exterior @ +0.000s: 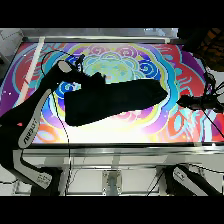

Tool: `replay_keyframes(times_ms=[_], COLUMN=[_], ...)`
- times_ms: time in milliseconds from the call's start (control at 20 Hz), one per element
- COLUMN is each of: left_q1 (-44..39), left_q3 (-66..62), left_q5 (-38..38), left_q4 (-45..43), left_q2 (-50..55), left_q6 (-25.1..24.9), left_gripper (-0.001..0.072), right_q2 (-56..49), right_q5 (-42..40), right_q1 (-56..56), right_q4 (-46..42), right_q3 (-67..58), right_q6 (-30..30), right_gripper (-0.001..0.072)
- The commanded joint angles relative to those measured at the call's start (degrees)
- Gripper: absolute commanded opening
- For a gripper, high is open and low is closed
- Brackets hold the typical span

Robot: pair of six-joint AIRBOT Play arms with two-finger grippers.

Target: Fold the clothes and pants, and hang the long-sleeved shirts on hangers.

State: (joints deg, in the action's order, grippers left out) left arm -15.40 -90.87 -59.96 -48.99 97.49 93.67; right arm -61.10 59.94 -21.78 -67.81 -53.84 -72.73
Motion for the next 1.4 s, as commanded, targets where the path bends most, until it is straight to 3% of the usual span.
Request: replay_keyframes(times_ms=[0,300,500,650,700,950,1100,1350], left_q1=[-0.33,0.5,3.82,6.43,7.15,12.13,15.63,17.88], left_q3=[0.02,0.02,0.02,0.5,1.38,14.1,24.57,36.76], left_q5=[0.83,-0.59,-9.49,-12.9,-13.05,-12.74,-9.55,-1.81], left_q4=[0.24,-1.11,-9.81,-17.0,-18.53,-20.2,-19.93,-18.8], left_q2=[0.35,-0.48,-2.36,-5.68,-7.17,-14.84,-19.26,-22.47], left_q6=[0.26,-0.22,-0.22,-0.26,-0.87,-4.7,-7.56,-9.51], left_gripper=[0.0463,0.049,0.049,0.049,0.049,0.049,0.049,0.049], right_q2=[-0.02,-0.02,-0.02,-1.49,-2.99,-20.5,-33.22,-44.59], right_q5=[0.07,3.63,8.79,3.74,0.24,-11.21,-9.64,-6.36], right_q1=[0.02,0.02,1.97,10.75,14.58,32.37,33.68,35.3], right_q4=[0.02,2.27,11.47,17.09,19.08,19.34,19.74,20.0], right_q3=[0.0,0.0,0.83,1.95,1.73,-10.78,-23.5,-33.64], right_q6=[0.0,1.62,5.95,7.69,7.78,6.43,2.69,2.78], right_gripper=[0.0366,0.0366,0.0373,0.0554,0.0556,0.0554,0.0555,0.0554])
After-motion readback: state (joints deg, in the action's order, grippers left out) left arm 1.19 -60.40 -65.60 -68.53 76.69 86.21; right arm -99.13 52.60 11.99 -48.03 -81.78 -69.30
